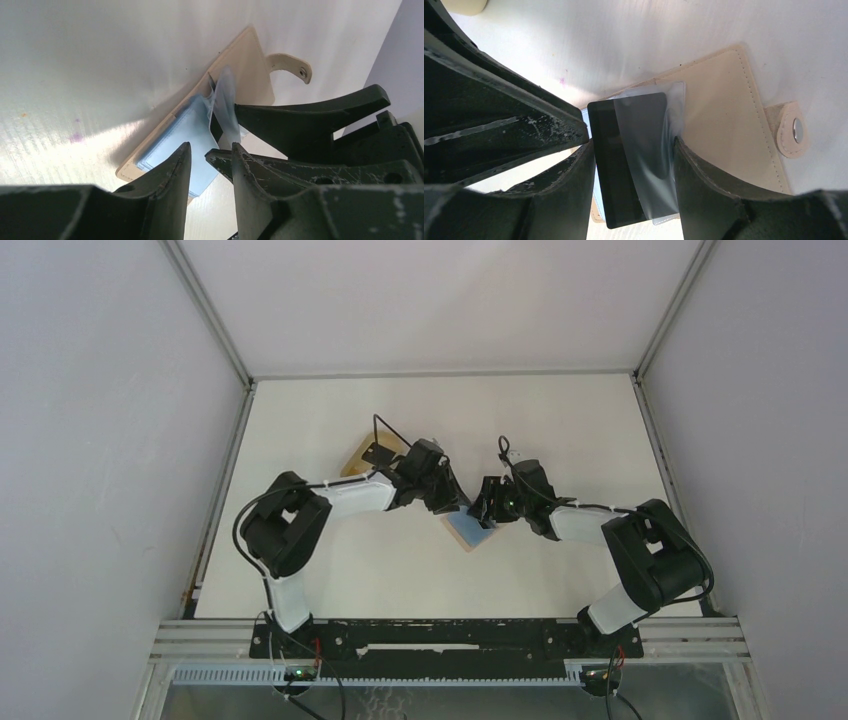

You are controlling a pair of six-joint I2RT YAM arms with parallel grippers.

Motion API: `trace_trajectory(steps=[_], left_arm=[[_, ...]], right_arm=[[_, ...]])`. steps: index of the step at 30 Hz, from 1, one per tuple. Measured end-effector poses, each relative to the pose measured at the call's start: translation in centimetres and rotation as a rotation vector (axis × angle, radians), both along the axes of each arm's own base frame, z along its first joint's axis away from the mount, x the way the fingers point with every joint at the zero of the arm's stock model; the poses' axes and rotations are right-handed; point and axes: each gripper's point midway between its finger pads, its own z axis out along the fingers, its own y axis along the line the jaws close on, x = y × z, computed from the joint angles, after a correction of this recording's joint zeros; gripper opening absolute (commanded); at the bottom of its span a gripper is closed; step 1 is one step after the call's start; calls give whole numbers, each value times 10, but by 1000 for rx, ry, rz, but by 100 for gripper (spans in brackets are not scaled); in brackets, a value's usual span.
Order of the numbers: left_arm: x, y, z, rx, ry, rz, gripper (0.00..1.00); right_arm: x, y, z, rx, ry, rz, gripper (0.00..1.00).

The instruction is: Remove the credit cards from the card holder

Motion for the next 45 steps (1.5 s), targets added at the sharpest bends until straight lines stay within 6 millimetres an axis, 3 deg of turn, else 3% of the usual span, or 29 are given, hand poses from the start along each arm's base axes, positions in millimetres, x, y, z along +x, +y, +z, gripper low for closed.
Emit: trace_trajectory(steps=[19,23,25,29,34,45], left_arm=[[10,-2,-13,21,8,51,25],[13,-5,-14,20,8,55,15],[14,-6,-14,17,10,58,3],[17,-10,-10,4,6,61,0],[17,-10,-11,6,6,61,0],[15,-8,-11,17,-14,6,0]], right_arm=[[0,0,0,5,-5,2,46],[0,0,0,5,-5,2,46],[0,0,0,5,-5,2,46],[0,0,0,6,-7,2,47],[0,0,0,7,-9,1,64],[-13,-16,5,107,16,-22,72]])
